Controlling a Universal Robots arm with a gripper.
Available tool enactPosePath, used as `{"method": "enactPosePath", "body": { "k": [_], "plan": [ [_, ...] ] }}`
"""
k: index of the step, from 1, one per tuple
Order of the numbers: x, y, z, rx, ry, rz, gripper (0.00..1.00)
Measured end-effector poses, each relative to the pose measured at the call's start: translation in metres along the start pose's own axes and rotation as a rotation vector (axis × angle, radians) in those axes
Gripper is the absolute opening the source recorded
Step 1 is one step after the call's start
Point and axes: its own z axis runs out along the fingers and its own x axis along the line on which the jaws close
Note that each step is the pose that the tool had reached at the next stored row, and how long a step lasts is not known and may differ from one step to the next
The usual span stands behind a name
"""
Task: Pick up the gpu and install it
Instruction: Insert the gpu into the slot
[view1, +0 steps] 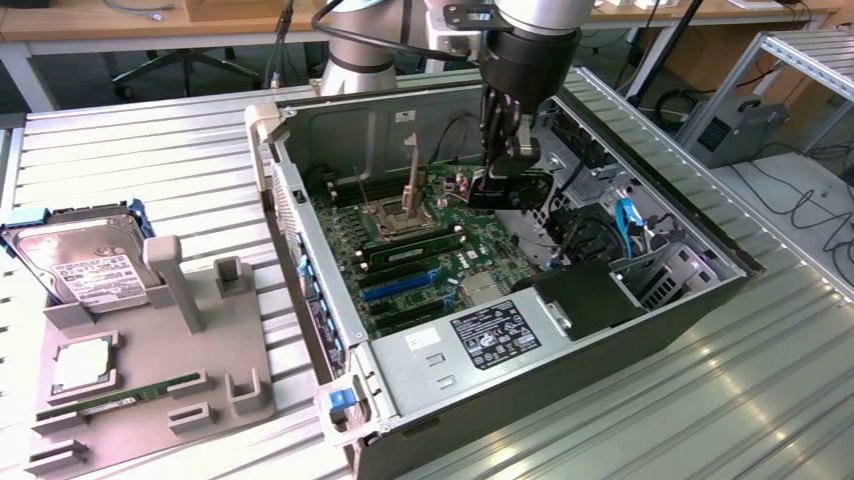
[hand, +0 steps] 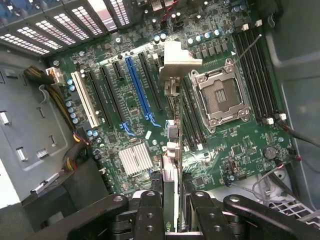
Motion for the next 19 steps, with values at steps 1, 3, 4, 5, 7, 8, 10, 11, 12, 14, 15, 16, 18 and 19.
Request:
{"method": "enactPosePath", "body": {
  "k": [1, 3, 4, 5, 7, 8, 10, 11, 12, 14, 15, 16, 18, 19],
  "plan": [
    [0.0, 0.0, 0.0, 0.0, -0.0001, -0.004, 0.26],
    [0.0, 0.0, 0.0, -0.0002, -0.0005, -0.012, 0.26],
    [0.0, 0.0, 0.0, -0.0002, -0.0007, -0.016, 0.26],
    [0.0, 0.0, 0.0, -0.0002, -0.0009, -0.019, 0.26],
    [0.0, 0.0, 0.0, -0.0004, -0.0012, -0.027, 0.26],
    [0.0, 0.0, 0.0, -0.0004, -0.0014, -0.032, 0.26],
    [0.0, 0.0, 0.0, -0.0005, -0.0019, -0.041, 0.26],
    [0.0, 0.0, 0.0, -0.0005, -0.002, -0.044, 0.26],
    [0.0, 0.0, 0.0, -0.0006, -0.0023, -0.05, 0.26],
    [0.0, 0.0, 0.0, -0.0007, -0.0026, -0.058, 0.26],
    [0.0, 0.0, 0.0, -0.0008, -0.0028, -0.062, 0.26],
    [0.0, 0.0, 0.0, -0.0009, -0.0031, -0.069, 0.26],
    [0.0, 0.0, 0.0, -0.0011, -0.004, -0.09, 0.26],
    [0.0, 0.0, 0.0, -0.0012, -0.0044, -0.097, 0.26]
  ]
}}
